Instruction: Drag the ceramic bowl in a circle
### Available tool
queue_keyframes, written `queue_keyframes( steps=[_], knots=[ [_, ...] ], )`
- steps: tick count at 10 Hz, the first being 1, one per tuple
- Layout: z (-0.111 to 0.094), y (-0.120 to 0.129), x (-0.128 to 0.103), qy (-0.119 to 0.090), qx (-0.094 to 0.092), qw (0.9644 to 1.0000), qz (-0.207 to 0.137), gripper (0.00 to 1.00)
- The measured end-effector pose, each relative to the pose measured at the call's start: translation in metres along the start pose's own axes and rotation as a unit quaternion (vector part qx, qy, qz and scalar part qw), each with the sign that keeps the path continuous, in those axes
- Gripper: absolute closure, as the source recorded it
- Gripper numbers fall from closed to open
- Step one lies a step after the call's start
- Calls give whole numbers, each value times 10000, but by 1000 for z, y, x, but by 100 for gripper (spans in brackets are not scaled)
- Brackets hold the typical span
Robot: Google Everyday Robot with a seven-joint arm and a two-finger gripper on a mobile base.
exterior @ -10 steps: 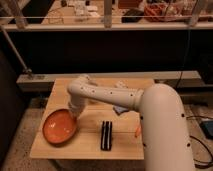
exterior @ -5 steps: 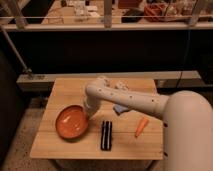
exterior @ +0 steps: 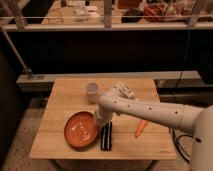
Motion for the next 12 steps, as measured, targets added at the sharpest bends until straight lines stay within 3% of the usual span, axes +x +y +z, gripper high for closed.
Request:
queue_keyframes(
  steps=[3, 6, 9, 12],
  knots=[
    [13, -36, -15, -320, 75, 9984, -466, 100],
    [32, -106, -4, -561, 136, 9911, -1202, 100],
    [37, -145, 23, -609, 121, 9808, -1847, 100],
    [34, -141, 71, -468, 101, 9822, -1817, 100]
  ],
)
